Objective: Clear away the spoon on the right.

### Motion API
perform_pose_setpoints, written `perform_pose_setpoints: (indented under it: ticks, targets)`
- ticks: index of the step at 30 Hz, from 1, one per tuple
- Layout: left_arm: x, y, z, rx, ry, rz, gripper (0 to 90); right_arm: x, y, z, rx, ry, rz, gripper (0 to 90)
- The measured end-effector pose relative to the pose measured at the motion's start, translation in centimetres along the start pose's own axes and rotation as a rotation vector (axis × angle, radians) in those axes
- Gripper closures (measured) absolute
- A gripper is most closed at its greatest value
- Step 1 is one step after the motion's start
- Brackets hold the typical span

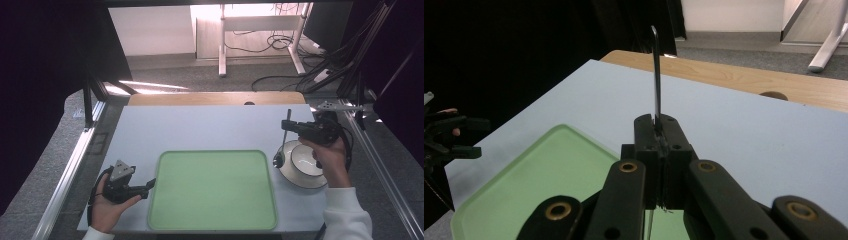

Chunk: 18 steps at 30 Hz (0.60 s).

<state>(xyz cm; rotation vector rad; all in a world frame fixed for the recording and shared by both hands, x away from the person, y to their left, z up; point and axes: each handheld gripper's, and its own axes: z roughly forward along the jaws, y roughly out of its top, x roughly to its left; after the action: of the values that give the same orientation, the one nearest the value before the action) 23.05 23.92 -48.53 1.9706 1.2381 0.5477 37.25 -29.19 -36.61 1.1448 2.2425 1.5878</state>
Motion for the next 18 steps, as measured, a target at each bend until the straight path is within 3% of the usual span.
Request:
perform_pose_setpoints:
  ticks: [18]
  targets:
    - [0.0, 0.0, 0.0, 0.002, 0.001, 0.003, 16.6, 1.5, 0.0, 1.3, 0.033, 0.018, -0.034, 89.2]
